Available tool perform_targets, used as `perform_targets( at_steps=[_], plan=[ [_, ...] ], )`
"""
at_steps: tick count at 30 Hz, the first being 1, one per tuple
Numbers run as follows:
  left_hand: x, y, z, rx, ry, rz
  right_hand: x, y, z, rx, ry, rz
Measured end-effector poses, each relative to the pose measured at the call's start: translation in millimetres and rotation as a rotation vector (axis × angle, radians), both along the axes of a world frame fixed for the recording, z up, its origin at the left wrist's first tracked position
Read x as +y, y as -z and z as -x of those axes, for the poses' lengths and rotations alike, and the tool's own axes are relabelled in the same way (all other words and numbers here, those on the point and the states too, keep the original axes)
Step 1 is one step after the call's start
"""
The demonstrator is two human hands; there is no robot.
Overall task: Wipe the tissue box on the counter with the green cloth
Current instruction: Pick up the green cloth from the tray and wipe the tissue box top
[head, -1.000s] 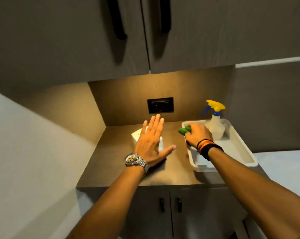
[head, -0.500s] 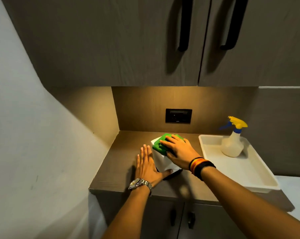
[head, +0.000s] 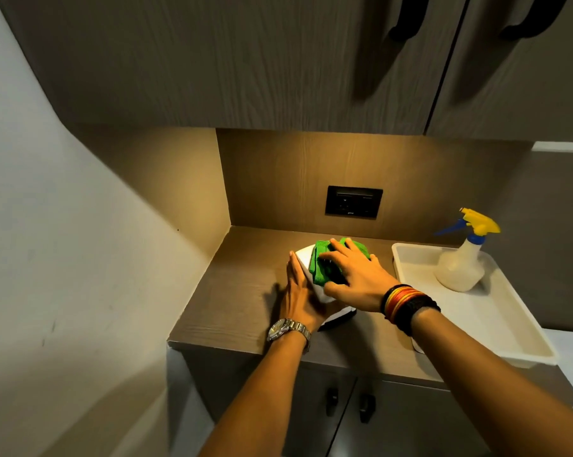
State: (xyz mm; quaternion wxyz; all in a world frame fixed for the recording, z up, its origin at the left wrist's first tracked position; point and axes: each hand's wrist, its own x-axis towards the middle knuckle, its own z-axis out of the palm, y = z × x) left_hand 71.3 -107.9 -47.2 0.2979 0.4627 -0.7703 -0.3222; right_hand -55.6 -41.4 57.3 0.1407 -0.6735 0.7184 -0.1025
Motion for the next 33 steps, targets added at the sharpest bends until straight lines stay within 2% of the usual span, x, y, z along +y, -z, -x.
perform_targets(
  at_steps=[3, 6, 12, 15, 18, 22, 25, 28, 33],
  plan=[
    [3.7, 5.6, 2.1, 0.074, 0.001, 0.01, -7.8, 16.1, -10.8, 0.093, 0.092, 0.064],
    [1.5, 9.8, 2.8, 0.035, -0.013, 0.043, -10.5, 32.9, -17.6, 0.199, 0.09, 0.158],
    [-3.4, 10.8, 8.6, 0.02, -0.018, -0.045, -19.8, 29.0, 13.3, 0.123, 0.043, 0.125],
    [-3.6, 13.7, 8.0, 0.04, -0.024, -0.049, -40.5, 22.4, 8.7, 0.163, 0.028, 0.112],
    [-3.1, 12.0, 5.1, 0.086, -0.016, 0.014, -50.7, 17.9, -4.3, 0.192, -0.034, 0.116],
    [-4.8, 12.1, 4.5, 0.056, 0.016, 0.121, -25.1, 21.8, -1.8, 0.194, -0.233, 0.151],
    [-1.4, 12.5, 4.3, 0.096, -0.015, 0.017, -6.9, 23.6, 20.5, 0.11, -0.262, 0.147],
    [-1.6, 15.5, 7.2, 0.127, -0.045, -0.047, -23.4, 19.9, 34.0, 0.094, -0.159, 0.124],
    [-2.5, 22.4, 13.8, 0.163, -0.056, -0.104, -69.0, 17.7, 6.2, 0.237, -0.113, 0.062]
  ],
)
